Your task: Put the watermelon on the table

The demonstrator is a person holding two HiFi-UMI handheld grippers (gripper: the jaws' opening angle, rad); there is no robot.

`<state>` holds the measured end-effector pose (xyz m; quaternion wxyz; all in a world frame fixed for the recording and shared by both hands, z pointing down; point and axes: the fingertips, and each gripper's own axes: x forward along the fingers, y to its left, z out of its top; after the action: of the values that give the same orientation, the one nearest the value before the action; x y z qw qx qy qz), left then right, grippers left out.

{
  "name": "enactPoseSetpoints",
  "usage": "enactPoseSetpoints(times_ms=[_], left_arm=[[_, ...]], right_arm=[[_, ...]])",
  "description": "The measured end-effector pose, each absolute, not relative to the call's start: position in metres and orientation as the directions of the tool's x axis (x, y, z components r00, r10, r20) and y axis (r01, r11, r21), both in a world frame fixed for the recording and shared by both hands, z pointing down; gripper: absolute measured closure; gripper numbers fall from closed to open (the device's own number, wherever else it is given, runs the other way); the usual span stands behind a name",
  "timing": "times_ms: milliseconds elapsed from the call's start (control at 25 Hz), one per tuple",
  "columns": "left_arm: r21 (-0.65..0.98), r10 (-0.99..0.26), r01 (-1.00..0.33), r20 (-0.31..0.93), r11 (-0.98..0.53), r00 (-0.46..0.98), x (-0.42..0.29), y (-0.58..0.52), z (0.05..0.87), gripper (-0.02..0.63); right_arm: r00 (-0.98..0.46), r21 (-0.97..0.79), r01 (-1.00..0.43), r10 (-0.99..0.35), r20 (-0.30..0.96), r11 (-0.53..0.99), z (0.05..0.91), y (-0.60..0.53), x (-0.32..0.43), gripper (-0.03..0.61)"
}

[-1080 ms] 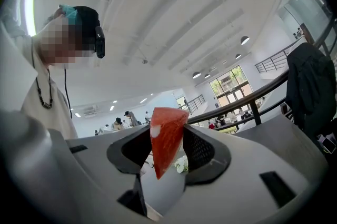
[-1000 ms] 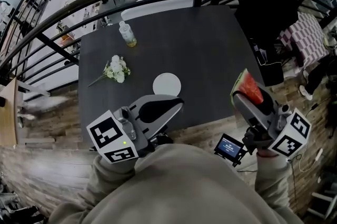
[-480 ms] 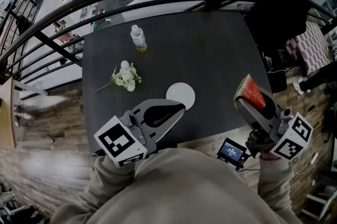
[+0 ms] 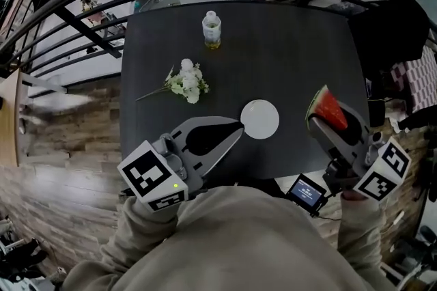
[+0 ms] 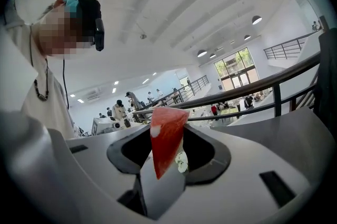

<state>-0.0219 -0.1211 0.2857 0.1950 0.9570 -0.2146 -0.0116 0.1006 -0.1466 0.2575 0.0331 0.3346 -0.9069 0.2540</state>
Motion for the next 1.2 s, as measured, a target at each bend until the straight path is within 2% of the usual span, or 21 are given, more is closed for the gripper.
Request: enactPoseSetpoints(times_ms=[480,760,1200], left_arm=[[0.354,-0.485,-0.462,0.027,-0.813,0.874,-0.006,-0.125,0.261,0.609],[0.335,-0.564,-0.538,0.026,-0.773,0.826,-0.011,-0.141,0.254,0.609],[0.333,-0.601,-0.575,0.03,-0.748,0.799,-0.01,-0.129,0.254,0.609]], right_arm=[[-0.833,-0.441,-0.546,-0.515,0.201,0.712,0.239,-0.169,0.093,0.393],[-0.855,-0.405,-0.516,-0.479,0.198,0.755,0.234,-0.181,0.097,0.393],[-0.88,-0.397,-0.475,-0.425,0.212,0.785,0.244,-0.179,0.092,0.393]])
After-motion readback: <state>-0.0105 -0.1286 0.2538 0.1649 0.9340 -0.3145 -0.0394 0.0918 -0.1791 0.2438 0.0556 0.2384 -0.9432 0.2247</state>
